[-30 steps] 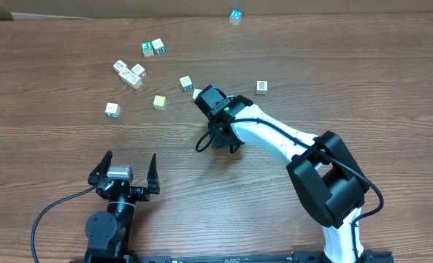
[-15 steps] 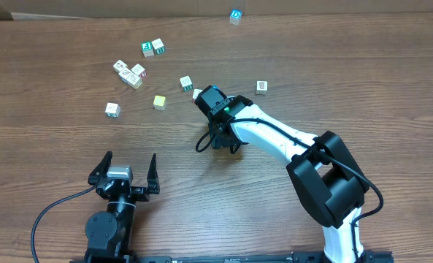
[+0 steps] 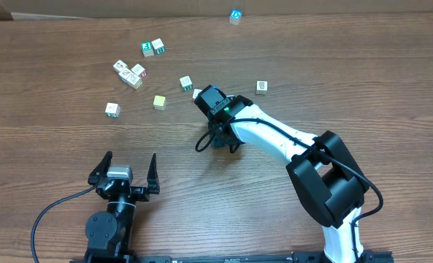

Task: Form a tower

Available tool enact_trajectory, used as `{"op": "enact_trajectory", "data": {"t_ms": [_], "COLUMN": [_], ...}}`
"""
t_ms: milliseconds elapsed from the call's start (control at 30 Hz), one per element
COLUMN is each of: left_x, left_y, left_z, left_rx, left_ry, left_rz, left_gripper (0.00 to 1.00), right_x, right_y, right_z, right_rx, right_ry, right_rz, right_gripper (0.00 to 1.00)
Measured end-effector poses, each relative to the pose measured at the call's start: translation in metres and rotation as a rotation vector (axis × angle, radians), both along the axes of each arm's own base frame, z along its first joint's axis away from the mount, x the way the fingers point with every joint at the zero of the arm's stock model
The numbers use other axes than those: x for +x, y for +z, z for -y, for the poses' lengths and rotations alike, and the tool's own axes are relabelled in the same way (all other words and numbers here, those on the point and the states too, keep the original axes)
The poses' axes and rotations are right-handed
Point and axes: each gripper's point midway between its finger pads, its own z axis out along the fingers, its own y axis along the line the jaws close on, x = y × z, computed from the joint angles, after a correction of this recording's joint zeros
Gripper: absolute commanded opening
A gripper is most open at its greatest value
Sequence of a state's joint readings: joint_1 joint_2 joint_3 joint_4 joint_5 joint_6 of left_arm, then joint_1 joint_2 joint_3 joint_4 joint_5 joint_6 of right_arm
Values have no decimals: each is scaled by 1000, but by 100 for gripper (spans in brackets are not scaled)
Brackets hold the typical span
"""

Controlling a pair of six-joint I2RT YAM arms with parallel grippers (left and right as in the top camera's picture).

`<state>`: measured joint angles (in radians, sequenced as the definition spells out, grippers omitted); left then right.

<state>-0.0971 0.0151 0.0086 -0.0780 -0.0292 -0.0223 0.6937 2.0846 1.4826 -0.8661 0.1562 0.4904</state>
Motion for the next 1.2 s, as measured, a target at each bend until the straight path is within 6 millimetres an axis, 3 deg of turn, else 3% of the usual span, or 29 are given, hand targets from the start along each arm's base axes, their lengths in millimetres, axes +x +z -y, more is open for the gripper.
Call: {"op": "enact_trajectory", "data": {"t_ms": [133, 267, 367, 533, 700, 800, 1200], "left_x": [0, 0, 0, 0, 0, 0, 0], "left_y": [0, 0, 0, 0, 0, 0, 0], "left_z": [0, 0, 0, 0, 0, 0, 0], "left_rx": [0, 0, 0, 0, 0, 0, 0], "left_ry": [0, 0, 0, 0, 0, 0, 0], "left_rz": [0, 0, 0, 0, 0, 0, 0], "left_gripper": [99, 100, 100, 100, 100, 99, 100], "right_x": [1, 4, 4, 5, 8, 9, 14], "right_y": [0, 1, 1, 1, 2, 2, 3], "right_z": [-1, -3, -3, -3, -2, -2, -4], "right_rx": [4, 12, 13, 10, 4, 2, 10], "right_ry": [-1, 0, 1, 1, -3, -7, -3], "right_rz": [4, 15, 16, 23, 38, 45, 63], "right_gripper": [57, 58, 56, 40, 40, 51, 49]}}
